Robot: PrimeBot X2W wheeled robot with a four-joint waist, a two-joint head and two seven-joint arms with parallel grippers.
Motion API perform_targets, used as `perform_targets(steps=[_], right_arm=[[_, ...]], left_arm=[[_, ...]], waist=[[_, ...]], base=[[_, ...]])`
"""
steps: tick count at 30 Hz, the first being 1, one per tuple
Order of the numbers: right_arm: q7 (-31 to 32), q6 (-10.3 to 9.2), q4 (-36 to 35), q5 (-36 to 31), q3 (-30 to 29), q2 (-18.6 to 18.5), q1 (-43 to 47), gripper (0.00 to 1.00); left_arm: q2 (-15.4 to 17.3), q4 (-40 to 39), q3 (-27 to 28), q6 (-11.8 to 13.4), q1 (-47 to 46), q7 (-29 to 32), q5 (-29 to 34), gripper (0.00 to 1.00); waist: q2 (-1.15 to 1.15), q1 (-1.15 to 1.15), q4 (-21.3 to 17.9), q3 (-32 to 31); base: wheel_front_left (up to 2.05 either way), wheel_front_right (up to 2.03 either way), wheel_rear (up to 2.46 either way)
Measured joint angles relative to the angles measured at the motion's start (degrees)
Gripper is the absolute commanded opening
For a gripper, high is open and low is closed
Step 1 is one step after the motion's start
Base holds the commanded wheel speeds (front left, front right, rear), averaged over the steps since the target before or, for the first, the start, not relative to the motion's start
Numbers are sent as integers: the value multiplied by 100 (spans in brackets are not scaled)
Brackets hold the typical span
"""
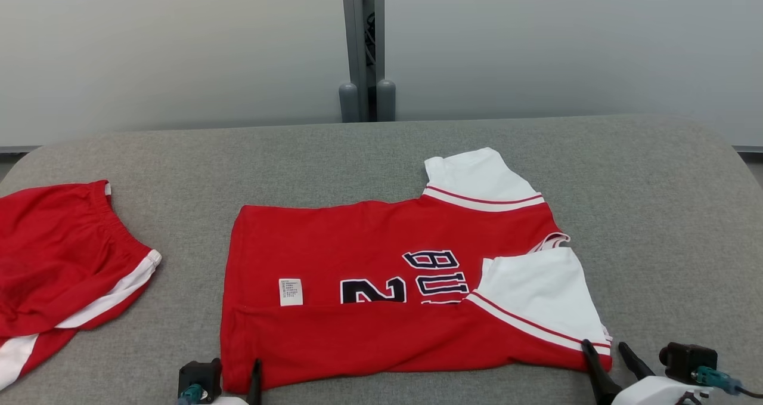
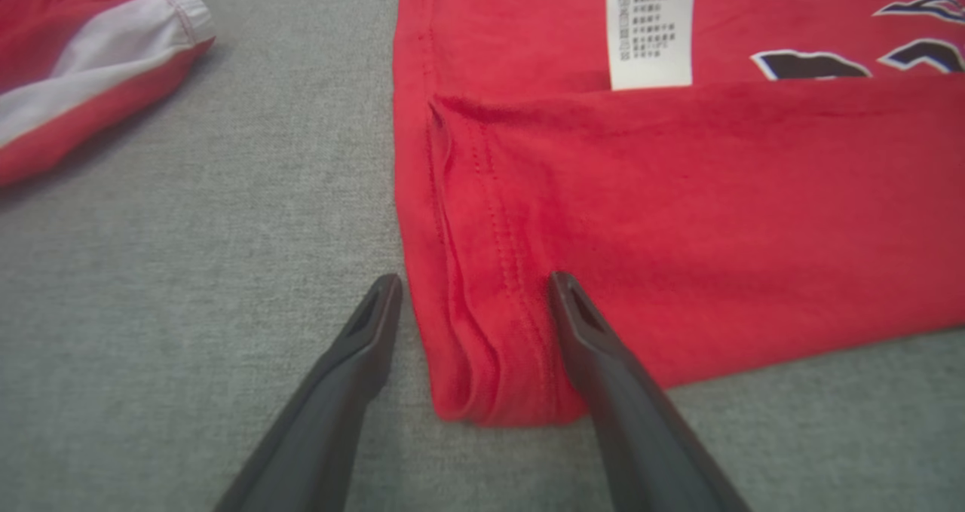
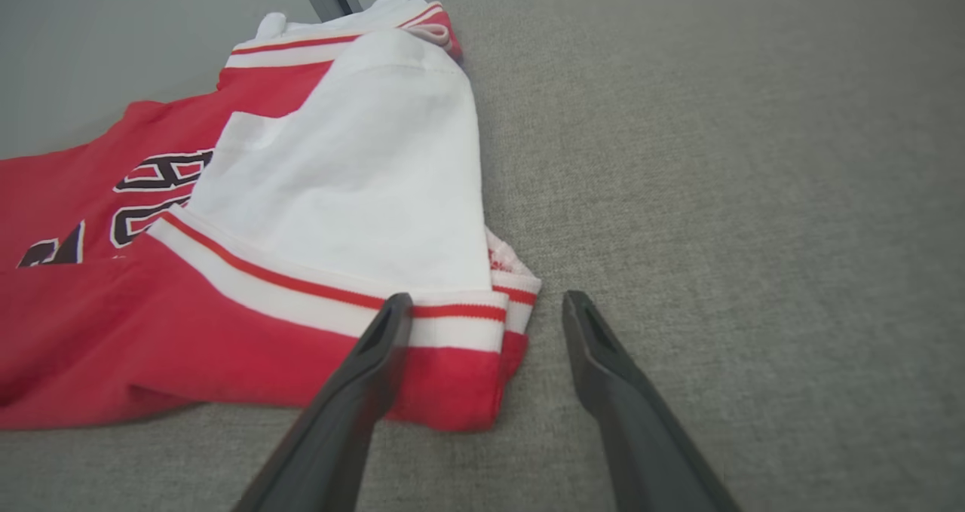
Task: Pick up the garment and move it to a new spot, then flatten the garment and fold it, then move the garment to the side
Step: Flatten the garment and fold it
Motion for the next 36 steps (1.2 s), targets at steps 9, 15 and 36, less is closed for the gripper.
perform_targets(steps=[9,15,36], right_arm=[[0,0,108,489,494,-51,-180,0],[1,1,37,827,693,-224,-252,0],[1288,2,-1128,2092,1544,-1327,-66,0]], left_arm=[[-9,325,-113,-386,-219,-8,-171,0],[-14,487,-240,-587,-332,-1,-213,0],[689,-69,-1099,-1024,-392,1157,-212,0]], waist=[[0,0,10,4],[0,0,-1,-29],[0,0,-29,-221]], base=[[0,0,0],[0,0,0],[0,0,0]])
